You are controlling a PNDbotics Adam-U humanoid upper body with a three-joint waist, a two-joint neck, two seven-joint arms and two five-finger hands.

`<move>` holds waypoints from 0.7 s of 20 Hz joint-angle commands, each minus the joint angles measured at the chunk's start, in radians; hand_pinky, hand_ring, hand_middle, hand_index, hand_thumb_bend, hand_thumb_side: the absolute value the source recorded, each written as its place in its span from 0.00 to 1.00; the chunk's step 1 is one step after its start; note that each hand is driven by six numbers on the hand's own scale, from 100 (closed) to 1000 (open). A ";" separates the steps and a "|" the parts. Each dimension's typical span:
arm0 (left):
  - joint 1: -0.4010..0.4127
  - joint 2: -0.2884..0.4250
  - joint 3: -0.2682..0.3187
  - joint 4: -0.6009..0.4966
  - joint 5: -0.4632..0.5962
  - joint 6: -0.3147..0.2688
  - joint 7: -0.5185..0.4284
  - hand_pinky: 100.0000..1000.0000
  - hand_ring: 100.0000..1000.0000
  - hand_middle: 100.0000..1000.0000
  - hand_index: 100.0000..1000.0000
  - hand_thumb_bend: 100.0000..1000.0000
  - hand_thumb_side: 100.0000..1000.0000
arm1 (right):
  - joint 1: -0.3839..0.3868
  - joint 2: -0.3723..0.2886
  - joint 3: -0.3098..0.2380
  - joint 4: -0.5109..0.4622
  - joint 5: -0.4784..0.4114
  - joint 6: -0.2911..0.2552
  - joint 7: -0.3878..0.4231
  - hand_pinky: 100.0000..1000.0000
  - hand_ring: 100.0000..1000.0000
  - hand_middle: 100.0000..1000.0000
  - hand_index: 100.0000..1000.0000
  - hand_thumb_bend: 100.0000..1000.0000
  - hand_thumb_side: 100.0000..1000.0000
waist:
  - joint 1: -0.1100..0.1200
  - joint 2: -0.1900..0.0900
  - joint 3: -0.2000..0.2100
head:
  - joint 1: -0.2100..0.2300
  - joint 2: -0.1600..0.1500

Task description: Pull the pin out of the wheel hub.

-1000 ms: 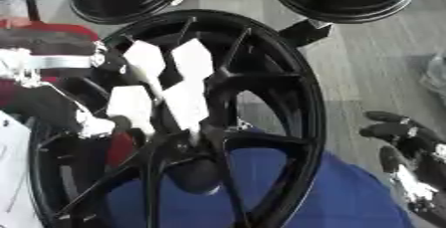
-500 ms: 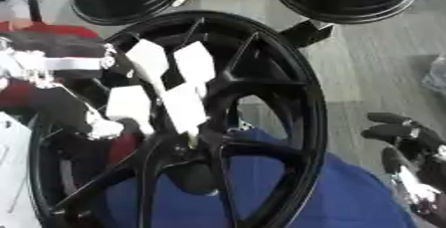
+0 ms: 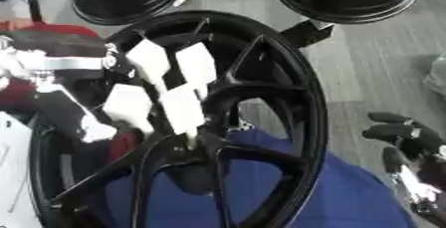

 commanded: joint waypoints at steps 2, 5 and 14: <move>-0.009 0.025 0.019 -0.023 0.019 0.039 -0.023 0.55 0.53 0.35 0.45 0.00 0.13 | 0.003 -0.014 -0.010 -0.021 -0.008 -0.002 -0.003 0.88 0.76 0.84 0.74 0.00 0.45 | -0.006 -0.027 0.001 | 0.004 0.001; -0.006 0.034 0.029 -0.039 0.036 0.046 -0.016 0.55 0.52 0.32 0.41 0.00 0.13 | 0.006 -0.015 -0.012 -0.021 -0.007 -0.002 -0.003 0.88 0.76 0.84 0.74 0.00 0.45 | -0.006 -0.030 0.002 | 0.003 0.004; 0.004 0.078 0.102 -0.124 0.118 0.070 0.005 0.54 0.51 0.28 0.37 0.00 0.11 | 0.011 -0.019 -0.014 -0.021 -0.009 -0.007 -0.007 0.88 0.76 0.84 0.74 0.00 0.45 | -0.007 -0.036 0.006 | 0.002 0.006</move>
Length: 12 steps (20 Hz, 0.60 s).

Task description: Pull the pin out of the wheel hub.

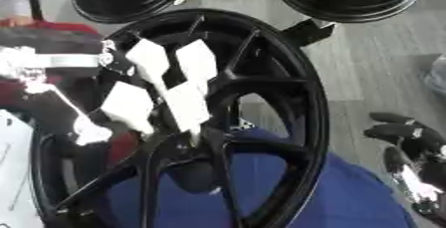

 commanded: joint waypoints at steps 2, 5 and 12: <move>-0.012 0.043 0.052 -0.025 0.041 0.035 -0.018 0.54 0.50 0.28 0.37 0.00 0.11 | 0.004 -0.019 -0.009 -0.021 -0.008 -0.006 -0.004 0.88 0.76 0.84 0.74 0.00 0.45 | -0.006 -0.033 0.002 | 0.002 0.001; -0.019 0.044 0.076 -0.025 0.072 0.027 -0.001 0.53 0.50 0.27 0.37 0.00 0.12 | 0.008 -0.020 -0.009 -0.021 -0.009 -0.011 -0.004 0.88 0.76 0.84 0.74 0.00 0.45 | -0.008 -0.036 0.004 | 0.003 0.009; -0.026 0.056 0.146 -0.025 0.146 -0.001 0.065 0.52 0.49 0.26 0.36 0.00 0.15 | 0.016 -0.018 -0.012 -0.021 -0.008 -0.019 -0.007 0.88 0.76 0.84 0.74 0.00 0.45 | -0.014 -0.040 0.010 | 0.001 0.019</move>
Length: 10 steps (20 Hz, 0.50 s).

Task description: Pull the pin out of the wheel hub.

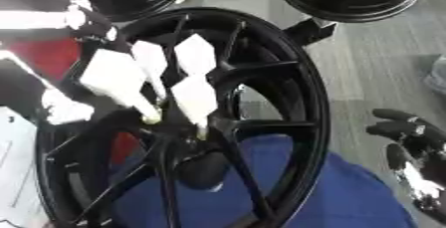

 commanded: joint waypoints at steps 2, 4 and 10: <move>-0.013 0.049 0.076 -0.010 0.062 -0.016 0.040 0.52 0.49 0.26 0.36 0.00 0.17 | 0.006 -0.017 -0.012 -0.021 -0.007 -0.009 -0.004 0.88 0.76 0.84 0.74 0.00 0.45 | -0.007 -0.034 0.006 | -0.002 0.006; 0.002 0.059 0.121 -0.010 0.111 -0.036 0.072 0.51 0.48 0.24 0.35 0.00 0.17 | 0.013 -0.015 -0.016 -0.021 -0.005 -0.014 -0.007 0.88 0.76 0.84 0.74 0.00 0.46 | -0.010 -0.036 0.015 | -0.006 0.011; 0.160 0.120 0.305 -0.010 0.342 -0.050 0.223 0.50 0.47 0.22 0.34 0.00 0.20 | 0.035 -0.002 -0.033 -0.021 0.003 -0.025 -0.027 0.88 0.77 0.84 0.74 0.00 0.45 | -0.025 -0.043 0.040 | -0.027 0.020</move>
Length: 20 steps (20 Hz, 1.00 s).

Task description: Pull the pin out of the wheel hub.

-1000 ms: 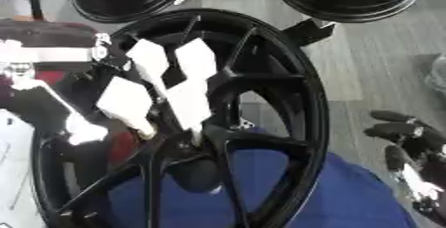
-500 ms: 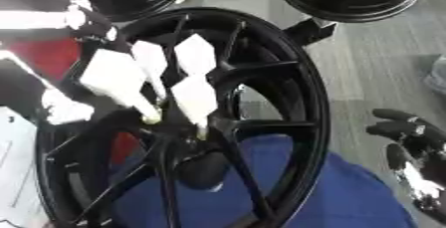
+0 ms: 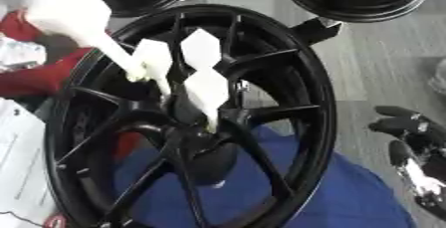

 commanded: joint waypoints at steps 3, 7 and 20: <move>0.149 0.092 0.180 -0.010 0.177 -0.015 0.163 0.49 0.46 0.21 0.34 0.00 0.21 | 0.025 0.016 -0.023 -0.021 0.020 -0.008 -0.020 0.88 0.77 0.84 0.74 0.00 0.45 | -0.017 -0.032 0.019 | -0.024 0.012; 0.316 0.134 0.273 0.004 0.242 0.017 0.319 0.49 0.47 0.21 0.34 0.00 0.25 | 0.056 0.036 -0.031 -0.021 0.043 -0.024 -0.042 0.88 0.77 0.84 0.74 0.00 0.46 | -0.036 -0.043 0.032 | -0.035 0.023; 0.691 0.018 0.372 0.054 -0.060 0.034 0.563 0.57 0.53 0.34 0.48 0.00 0.27 | 0.078 0.059 -0.051 -0.021 0.043 -0.062 -0.083 0.88 0.76 0.84 0.74 0.00 0.46 | -0.066 -0.057 0.043 | -0.093 0.016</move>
